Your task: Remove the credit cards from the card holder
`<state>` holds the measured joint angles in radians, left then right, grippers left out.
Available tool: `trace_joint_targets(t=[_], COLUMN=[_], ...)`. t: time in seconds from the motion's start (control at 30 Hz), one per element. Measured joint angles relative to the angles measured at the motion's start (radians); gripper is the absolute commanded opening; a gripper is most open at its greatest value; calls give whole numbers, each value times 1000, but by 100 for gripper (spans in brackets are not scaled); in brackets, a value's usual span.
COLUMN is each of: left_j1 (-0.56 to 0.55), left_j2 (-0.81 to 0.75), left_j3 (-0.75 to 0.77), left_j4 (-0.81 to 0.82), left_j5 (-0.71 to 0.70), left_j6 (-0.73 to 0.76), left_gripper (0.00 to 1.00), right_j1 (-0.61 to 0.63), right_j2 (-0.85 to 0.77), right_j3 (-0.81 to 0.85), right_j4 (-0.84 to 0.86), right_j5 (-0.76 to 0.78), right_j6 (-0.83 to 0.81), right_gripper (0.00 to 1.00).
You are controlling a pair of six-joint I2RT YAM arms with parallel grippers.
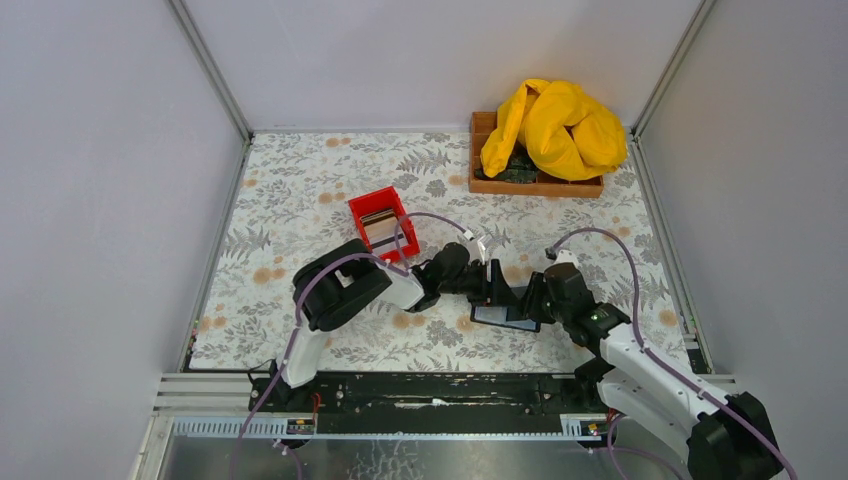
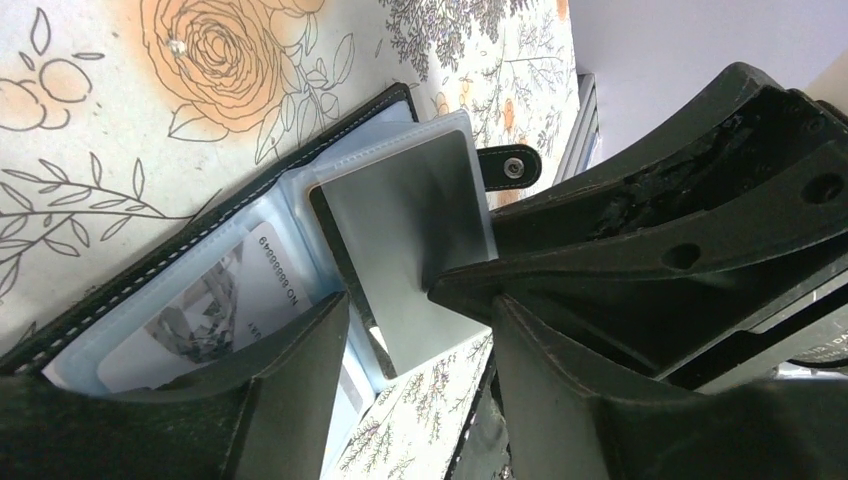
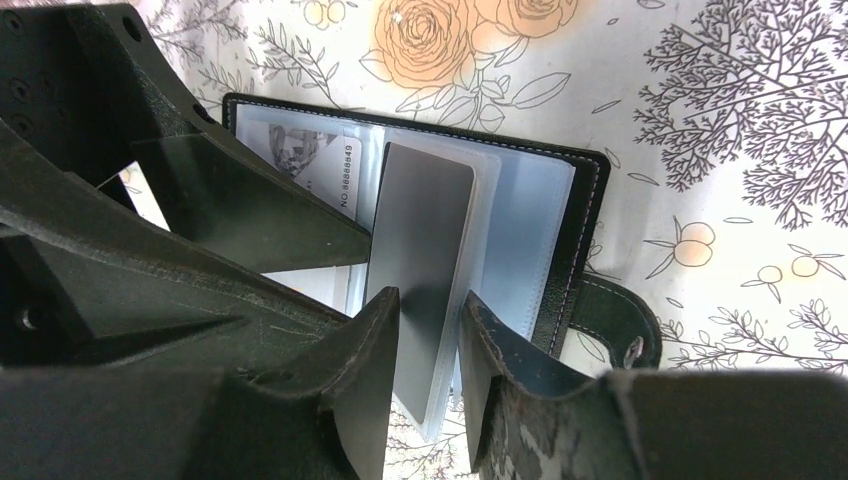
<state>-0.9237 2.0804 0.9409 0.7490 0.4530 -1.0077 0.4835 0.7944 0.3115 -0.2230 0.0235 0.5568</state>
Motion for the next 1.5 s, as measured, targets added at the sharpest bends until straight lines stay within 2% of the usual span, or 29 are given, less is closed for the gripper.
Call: trace_joint_targets(t=[0.1,0.2,0.33,0.47,0.63,0.87,1.03,1.2,1.27,1.4,1.5], left_j1=[0,2,2,-3,-5,-6,-6,-6,-6,-6,-6], left_j2=[3,7,32,49,54,55,57,59,60,60,61], left_j3=[0,0,0,2,7,7,10,13,13,23,36], left_j4=[-6,-8,-8,-1,-2,-2,-3,-6,-7,-25,-47], left_j5=[12,16,19,24,26,27,27,27,27,26,25], left_j6=[0,-3,-14,-27,-31,-31,-32,-31,-31,-31,-30], left_gripper=[55,36,20,17,13,0,0,9,9,4,1], right_j1=[33,56,72,93,94,94,95,94,90,43,13], right_j2=[23,39,36,-11,-90,-88,-101,-60,-35,-5,1], right_j3=[2,8,21,69,103,103,104,110,110,110,109], right_j4=[1,0,-12,-13,-13,-41,-62,-97,-102,-106,-105], right_j5=[27,51,57,36,38,46,97,159,173,177,178], right_j6=[0,0,1,-2,-7,-10,-1,24,32,45,51], right_gripper=[37,37,40,46,46,45,55,62,61,48,46])
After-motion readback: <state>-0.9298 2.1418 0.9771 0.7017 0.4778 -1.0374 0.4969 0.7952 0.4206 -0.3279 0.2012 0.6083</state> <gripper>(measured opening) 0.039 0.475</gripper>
